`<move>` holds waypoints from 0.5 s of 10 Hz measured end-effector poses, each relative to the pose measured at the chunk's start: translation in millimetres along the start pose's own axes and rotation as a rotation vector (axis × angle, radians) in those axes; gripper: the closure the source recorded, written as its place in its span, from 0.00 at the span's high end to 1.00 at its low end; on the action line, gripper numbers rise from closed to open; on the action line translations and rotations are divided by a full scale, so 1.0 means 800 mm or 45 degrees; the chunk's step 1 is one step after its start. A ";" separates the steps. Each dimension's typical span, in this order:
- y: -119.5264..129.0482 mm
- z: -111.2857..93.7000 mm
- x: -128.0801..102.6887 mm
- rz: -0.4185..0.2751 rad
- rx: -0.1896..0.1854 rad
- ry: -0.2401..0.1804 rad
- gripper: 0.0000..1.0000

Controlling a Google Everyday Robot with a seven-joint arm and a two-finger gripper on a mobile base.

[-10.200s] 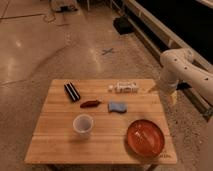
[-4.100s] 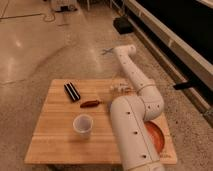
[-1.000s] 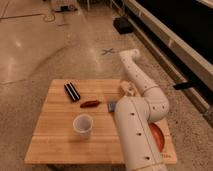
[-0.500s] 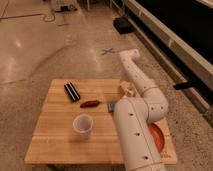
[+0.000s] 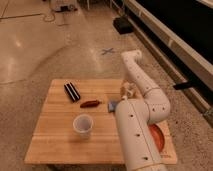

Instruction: Place the bottle in the ceramic bowl

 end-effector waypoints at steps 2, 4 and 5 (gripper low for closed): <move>0.007 0.000 -0.002 0.005 0.018 -0.026 0.80; 0.013 -0.004 -0.003 -0.015 0.028 -0.025 0.66; 0.002 -0.009 -0.012 -0.034 0.032 -0.010 0.53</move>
